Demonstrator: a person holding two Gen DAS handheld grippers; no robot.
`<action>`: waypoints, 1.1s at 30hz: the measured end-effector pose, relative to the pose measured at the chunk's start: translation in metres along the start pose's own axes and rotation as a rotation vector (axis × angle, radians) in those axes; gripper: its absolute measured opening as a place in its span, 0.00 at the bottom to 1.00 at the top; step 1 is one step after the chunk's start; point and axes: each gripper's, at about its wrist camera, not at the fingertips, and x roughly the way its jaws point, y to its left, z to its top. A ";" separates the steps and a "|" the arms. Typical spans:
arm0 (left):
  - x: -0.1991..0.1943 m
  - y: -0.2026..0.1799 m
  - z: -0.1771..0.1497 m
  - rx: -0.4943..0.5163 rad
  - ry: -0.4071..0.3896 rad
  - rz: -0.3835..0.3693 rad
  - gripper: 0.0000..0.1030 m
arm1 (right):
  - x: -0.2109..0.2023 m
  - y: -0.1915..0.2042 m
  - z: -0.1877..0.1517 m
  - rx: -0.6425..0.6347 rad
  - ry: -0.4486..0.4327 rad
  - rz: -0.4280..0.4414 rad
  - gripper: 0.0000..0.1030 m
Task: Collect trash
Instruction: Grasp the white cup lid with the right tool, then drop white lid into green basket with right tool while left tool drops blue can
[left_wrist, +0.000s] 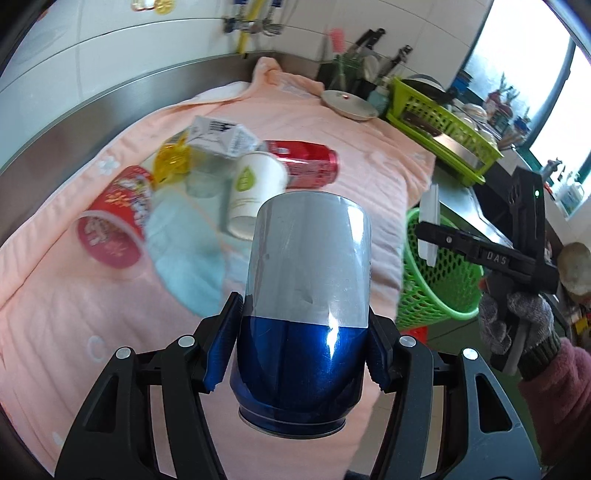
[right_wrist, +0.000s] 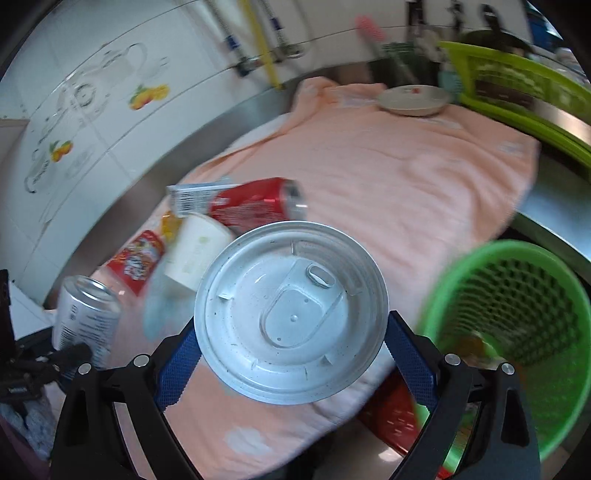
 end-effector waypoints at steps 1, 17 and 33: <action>0.002 -0.006 0.001 0.009 0.001 -0.010 0.57 | -0.008 -0.015 -0.006 0.018 0.008 -0.031 0.88; 0.048 -0.114 0.024 0.123 0.058 -0.135 0.57 | -0.040 -0.171 -0.038 0.172 0.077 -0.310 0.92; 0.146 -0.232 0.055 0.202 0.155 -0.206 0.57 | -0.141 -0.159 -0.059 0.123 -0.094 -0.287 0.92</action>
